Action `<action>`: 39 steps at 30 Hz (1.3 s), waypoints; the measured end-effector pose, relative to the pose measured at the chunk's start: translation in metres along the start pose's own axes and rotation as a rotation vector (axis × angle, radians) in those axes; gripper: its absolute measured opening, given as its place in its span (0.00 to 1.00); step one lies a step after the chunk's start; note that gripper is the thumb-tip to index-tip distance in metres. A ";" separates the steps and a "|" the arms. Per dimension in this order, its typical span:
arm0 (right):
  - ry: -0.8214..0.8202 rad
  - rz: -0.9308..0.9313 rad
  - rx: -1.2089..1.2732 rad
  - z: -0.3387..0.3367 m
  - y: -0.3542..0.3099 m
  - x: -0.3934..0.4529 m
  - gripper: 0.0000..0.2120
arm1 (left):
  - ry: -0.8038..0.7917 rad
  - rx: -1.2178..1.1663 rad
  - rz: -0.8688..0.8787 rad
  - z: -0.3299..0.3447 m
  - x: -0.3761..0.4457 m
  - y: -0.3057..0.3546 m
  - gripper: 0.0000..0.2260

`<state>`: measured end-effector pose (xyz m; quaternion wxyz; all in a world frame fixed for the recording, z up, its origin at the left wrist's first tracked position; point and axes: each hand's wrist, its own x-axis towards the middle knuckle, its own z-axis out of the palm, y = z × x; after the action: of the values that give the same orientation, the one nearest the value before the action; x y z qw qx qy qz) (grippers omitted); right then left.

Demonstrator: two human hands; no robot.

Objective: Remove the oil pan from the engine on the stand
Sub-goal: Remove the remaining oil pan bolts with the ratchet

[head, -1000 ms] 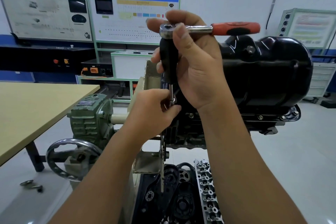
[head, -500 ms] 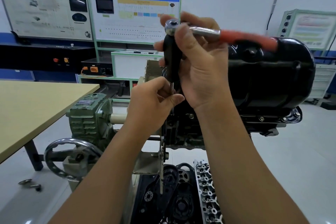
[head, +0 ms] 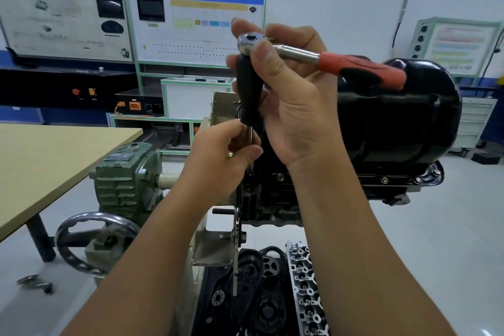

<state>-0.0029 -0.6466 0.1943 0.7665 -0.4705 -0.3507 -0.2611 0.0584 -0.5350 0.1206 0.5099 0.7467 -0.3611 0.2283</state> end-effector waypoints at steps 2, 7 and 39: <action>-0.022 0.013 0.007 0.001 0.002 0.000 0.11 | 0.030 0.003 -0.003 0.001 -0.001 0.001 0.05; 0.024 0.051 0.079 0.004 0.004 0.003 0.02 | 0.043 -0.041 0.016 -0.001 -0.001 0.004 0.05; 0.014 -0.038 -0.056 0.010 0.010 -0.001 0.10 | 0.159 -0.216 -0.006 0.001 0.003 0.009 0.11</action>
<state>0.0010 -0.6327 0.1911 0.7503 -0.4832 -0.3466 -0.2888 0.0529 -0.5391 0.1279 0.6149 0.6683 -0.3397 0.2447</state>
